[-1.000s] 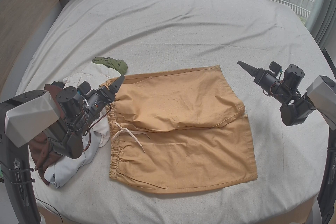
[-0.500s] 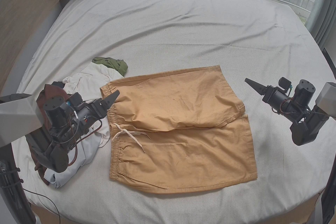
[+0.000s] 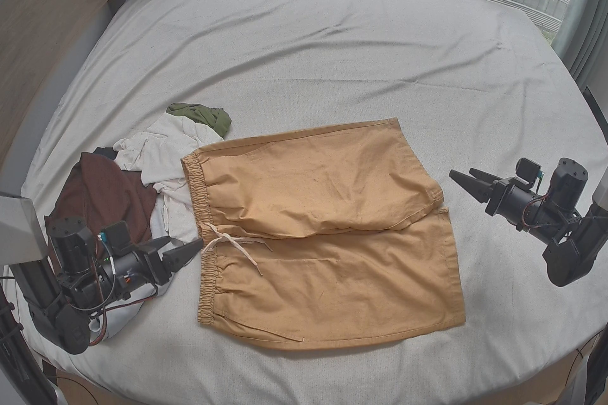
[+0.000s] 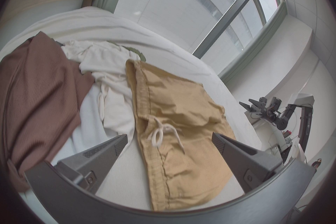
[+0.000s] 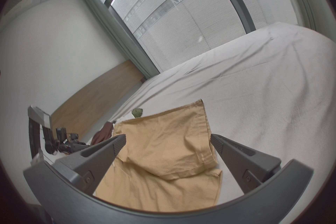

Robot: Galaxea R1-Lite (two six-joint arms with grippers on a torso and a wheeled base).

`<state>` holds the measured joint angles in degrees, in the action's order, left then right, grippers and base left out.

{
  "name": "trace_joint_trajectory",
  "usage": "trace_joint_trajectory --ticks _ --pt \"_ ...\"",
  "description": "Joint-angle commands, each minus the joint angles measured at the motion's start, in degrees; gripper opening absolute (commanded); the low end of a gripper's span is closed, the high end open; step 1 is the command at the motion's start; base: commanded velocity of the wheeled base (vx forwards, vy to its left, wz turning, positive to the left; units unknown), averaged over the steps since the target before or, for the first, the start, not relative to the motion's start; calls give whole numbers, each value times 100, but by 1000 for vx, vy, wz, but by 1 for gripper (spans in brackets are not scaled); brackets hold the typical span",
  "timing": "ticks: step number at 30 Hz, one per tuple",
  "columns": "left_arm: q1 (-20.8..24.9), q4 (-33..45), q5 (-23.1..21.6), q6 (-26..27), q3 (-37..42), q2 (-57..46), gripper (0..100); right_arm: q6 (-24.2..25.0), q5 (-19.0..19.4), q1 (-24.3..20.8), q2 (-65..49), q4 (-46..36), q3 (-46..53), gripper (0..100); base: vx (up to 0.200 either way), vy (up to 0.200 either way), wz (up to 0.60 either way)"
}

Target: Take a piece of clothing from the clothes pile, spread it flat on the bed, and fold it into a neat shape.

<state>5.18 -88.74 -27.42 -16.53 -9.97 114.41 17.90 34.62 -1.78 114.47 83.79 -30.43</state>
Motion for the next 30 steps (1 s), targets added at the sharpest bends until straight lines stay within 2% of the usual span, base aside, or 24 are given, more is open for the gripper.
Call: trace_joint_trajectory --ticks 1,9,19,30 --pt "9 -3 -124 97 496 -24 100 -93 1 -15 75 -108 107 100 0 0 0" --pt "97 -3 -343 97 848 345 100 -102 1 -24 84 -99 107 100 0 0 0" --pt "124 -3 -352 168 944 1092 100 -102 10 -59 102 -91 116 100 0 0 0" --pt "159 -12 -361 159 707 1541 100 -93 10 -59 119 -64 90 100 0 0 0"
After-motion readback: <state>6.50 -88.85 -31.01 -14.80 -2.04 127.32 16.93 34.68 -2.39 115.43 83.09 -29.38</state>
